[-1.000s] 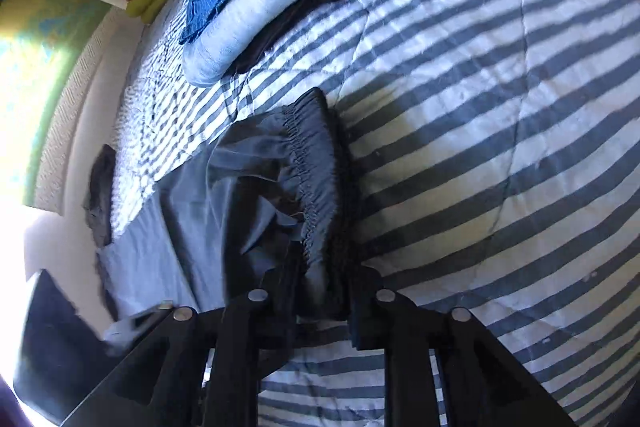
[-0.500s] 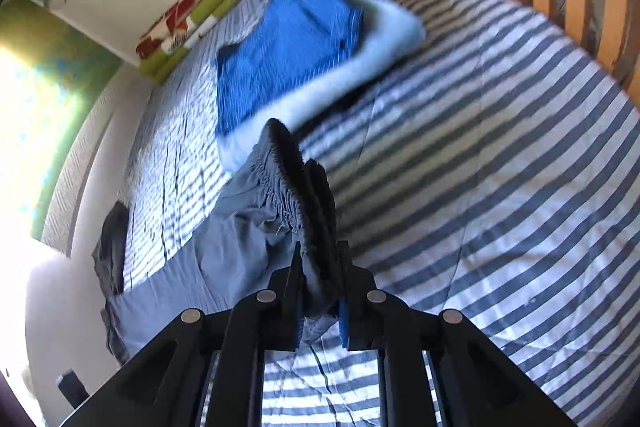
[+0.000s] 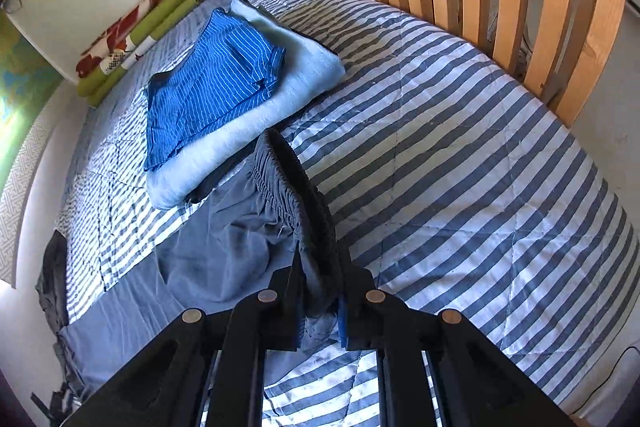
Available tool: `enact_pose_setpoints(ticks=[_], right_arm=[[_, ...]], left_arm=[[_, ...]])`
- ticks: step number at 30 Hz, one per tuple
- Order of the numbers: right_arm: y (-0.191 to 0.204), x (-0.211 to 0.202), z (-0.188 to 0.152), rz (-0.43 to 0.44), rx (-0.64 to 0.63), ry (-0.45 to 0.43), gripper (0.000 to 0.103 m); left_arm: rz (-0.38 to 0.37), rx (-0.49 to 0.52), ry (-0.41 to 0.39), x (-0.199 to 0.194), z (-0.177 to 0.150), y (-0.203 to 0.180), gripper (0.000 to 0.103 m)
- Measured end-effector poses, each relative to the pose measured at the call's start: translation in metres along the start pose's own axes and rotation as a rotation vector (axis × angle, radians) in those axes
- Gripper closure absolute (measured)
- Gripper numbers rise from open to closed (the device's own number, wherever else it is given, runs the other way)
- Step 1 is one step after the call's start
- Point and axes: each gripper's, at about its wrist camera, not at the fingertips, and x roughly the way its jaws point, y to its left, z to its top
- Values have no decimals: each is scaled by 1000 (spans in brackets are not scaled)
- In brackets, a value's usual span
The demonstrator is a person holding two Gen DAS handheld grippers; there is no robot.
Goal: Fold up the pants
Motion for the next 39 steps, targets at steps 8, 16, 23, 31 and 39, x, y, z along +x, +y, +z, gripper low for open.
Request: enact_pose_setpoints(ticks=[8,16,23,31,39], right_arm=[[7,1,0,-20,-25,15,92],[18,6,-2,-14,-50,34,92],[8,-6,1,12,-24,30,92],[68,-45,-14,40,-124,-9,92],[249,-86,-75,112,-424,-40,92]], left_arm=[[18,6,-66,-26,-31,5,43],[-328,417,134,-54,-104,-110,43],[-208,529,189,-54,-154,-98,43],[-340,379,34,-105,-101,-76,44],[-370,41,-137,-85,-7,17,44]])
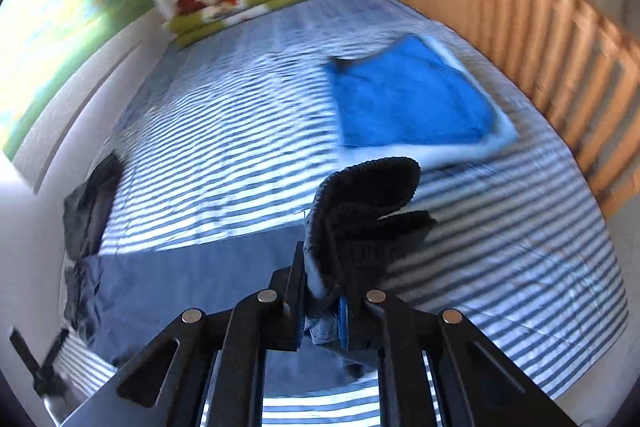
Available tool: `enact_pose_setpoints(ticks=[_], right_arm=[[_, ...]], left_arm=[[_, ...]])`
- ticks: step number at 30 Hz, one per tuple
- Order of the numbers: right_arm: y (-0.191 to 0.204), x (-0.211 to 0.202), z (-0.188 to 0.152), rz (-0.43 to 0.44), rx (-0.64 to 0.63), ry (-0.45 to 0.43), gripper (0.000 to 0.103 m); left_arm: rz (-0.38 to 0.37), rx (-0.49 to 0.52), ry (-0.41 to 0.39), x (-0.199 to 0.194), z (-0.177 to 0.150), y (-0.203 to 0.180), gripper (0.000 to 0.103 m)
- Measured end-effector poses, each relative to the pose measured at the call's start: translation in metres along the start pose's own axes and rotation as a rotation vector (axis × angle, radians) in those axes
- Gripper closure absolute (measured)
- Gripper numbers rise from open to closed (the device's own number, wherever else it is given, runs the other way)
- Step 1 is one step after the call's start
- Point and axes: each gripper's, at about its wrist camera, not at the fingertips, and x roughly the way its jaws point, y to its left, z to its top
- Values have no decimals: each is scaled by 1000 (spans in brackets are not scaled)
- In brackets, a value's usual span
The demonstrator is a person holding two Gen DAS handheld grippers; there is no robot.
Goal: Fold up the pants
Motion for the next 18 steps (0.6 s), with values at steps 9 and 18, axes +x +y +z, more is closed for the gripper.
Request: enact_pose_setpoints(ticks=[9,18], right_arm=[[298,44,-50,161,-415,60,92],[497,150,-149,157,-673,170,92]], left_arm=[[42,-235,-12,24,6,118,45],[54,-398,-124,5,12,193,45]])
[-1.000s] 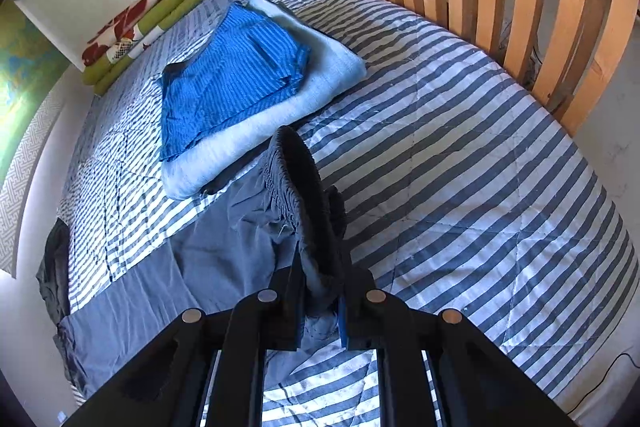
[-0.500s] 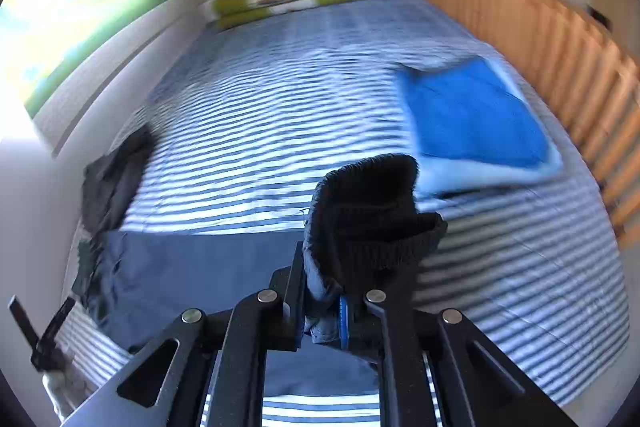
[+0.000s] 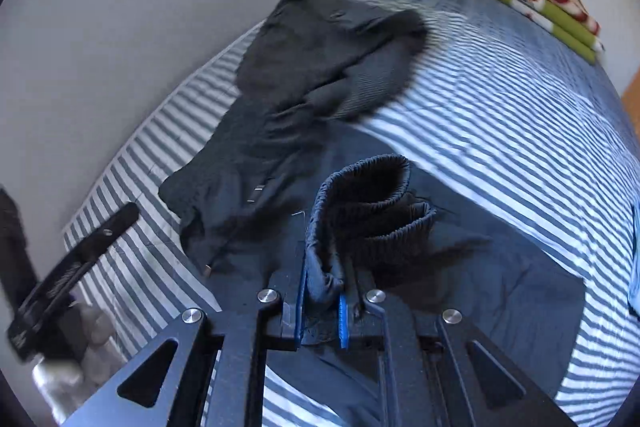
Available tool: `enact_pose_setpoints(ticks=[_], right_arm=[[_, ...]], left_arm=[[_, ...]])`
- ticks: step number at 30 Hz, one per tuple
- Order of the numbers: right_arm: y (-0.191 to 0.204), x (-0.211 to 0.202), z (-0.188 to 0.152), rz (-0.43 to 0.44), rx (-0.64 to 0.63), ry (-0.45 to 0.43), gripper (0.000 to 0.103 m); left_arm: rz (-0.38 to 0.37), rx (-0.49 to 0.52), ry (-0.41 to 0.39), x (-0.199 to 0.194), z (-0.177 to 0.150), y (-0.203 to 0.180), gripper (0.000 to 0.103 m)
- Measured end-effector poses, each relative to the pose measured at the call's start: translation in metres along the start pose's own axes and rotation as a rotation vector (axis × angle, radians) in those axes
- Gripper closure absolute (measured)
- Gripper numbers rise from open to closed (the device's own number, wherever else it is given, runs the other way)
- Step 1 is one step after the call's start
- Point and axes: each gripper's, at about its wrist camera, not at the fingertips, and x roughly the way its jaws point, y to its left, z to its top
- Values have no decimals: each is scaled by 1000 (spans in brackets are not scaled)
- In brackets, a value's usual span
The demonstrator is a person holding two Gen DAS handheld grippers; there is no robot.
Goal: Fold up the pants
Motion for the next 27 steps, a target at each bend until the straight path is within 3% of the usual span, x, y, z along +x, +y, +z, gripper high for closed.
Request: enact_pose_setpoints(ticks=[5,16,17,19,21,24,27], right_arm=[[19,31,13,-21,27,23,92],[56,63,28,-72,33,1,91],[57,65,30,-59,27,9,87],[56,69,34,-3,29,30,81],[52,70,37,70,44,59,68],[41,55,40,208,49,77,66],[19,16,44,363,42,9,62]], left_arm=[[-31,-102,8,1,4,23,45],[-31,-90,9,2,1,22,45],[-34,-93,7,3,2,23,45],[-38,-90,8,2,1,22,45],[-34,-71,11,1,-1,18,45],[-25,-61,2,-2,-2,16,45],[-31,-76,-15,-6,-2,15,45]])
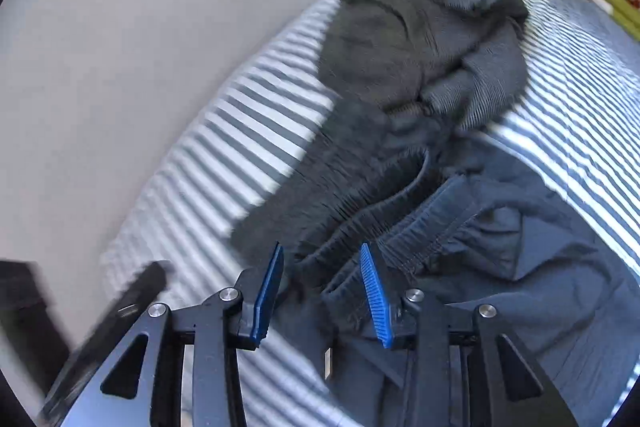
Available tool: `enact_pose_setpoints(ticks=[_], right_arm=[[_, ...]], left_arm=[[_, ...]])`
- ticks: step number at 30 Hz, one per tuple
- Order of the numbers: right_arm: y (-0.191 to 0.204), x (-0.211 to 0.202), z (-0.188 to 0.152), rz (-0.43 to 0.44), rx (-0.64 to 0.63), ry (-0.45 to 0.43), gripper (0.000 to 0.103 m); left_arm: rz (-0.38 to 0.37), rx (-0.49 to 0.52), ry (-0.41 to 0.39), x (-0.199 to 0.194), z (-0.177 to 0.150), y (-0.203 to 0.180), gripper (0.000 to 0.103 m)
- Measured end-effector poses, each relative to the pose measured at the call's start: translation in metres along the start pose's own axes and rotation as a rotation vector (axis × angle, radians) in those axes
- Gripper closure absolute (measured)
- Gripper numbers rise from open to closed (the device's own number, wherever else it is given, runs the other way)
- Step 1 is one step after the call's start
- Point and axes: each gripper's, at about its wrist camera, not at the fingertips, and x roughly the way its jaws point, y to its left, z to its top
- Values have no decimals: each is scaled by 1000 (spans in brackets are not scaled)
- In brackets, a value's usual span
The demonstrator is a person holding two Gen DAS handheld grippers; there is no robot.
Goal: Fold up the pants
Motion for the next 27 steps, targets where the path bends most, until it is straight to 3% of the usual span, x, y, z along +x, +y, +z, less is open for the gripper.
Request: enact_pose_setpoints(ticks=[3,6,8,10,11,13,15,19,23,24,26,27], right_arm=[[-14,-43,5,97,-7,-69,58],[-35,-69,6,56,-47,-113,58],[-55,-69,4,1,-58,-88,58],[-81,-54,0,-61,-28,-22,68],[-88,-47,-1,-76,-15,5,78],[-103,-26,-5,-69,5,78,83],[-106,-7,-10,-33,-1,136,83],[-96,23,-14,-17,-57,189,83],[-90,47,1,-38,-49,160,83],[-91,53,8,-26,-29,151,83],[-93,56,16,-1,-9,144,83],[-93,55,17,6,-8,142,83]], left_arm=[[-23,24,-9,0,-2,-11,45],[-61,112,41,15,-15,-43,45],[-89,183,79,27,-25,-67,45],[-121,242,109,37,-37,-89,45],[-116,283,119,42,-42,-101,49],[-47,385,122,52,-53,-119,52],[74,466,121,63,-63,-129,52],[174,470,154,84,-68,-123,52],[135,411,172,98,-65,-118,55],[135,407,172,100,-66,-117,59],[145,405,168,104,-66,-118,76],[151,423,160,105,-67,-120,78]])
